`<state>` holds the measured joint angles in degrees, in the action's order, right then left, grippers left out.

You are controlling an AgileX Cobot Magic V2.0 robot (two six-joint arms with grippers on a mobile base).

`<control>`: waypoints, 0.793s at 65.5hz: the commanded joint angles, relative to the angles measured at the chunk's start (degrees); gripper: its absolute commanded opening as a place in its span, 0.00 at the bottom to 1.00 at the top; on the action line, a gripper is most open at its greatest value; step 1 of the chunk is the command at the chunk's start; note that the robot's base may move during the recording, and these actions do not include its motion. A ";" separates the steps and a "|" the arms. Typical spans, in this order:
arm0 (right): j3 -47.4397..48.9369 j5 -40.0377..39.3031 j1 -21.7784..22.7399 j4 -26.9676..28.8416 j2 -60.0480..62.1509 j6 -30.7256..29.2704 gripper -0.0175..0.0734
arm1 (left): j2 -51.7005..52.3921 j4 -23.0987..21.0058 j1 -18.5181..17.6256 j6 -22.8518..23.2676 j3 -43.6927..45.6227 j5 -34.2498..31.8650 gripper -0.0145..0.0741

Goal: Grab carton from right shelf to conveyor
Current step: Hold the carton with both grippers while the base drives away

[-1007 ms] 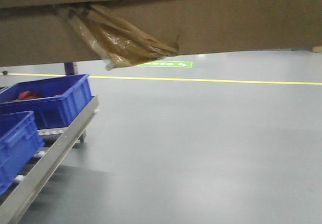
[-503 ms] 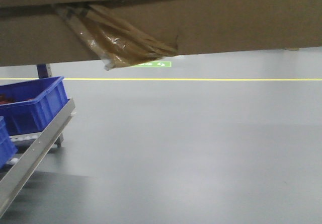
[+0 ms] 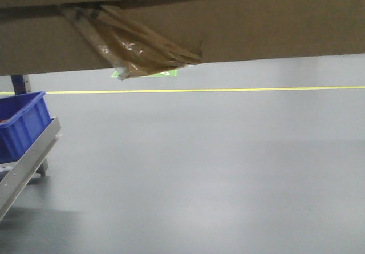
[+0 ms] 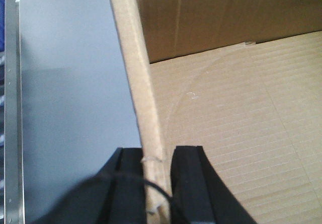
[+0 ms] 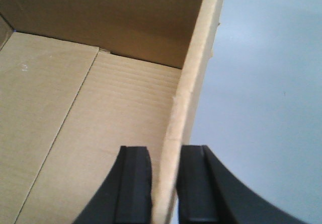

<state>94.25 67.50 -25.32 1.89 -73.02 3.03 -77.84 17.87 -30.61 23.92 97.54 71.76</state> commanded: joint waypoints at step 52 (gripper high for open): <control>0.31 -3.69 -0.02 0.82 0.38 -0.47 0.13 | 0.70 -1.88 -0.62 -0.75 0.12 -1.80 0.15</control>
<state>94.25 67.50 -25.32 1.89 -73.02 3.03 -77.84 17.87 -30.61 23.92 97.54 71.76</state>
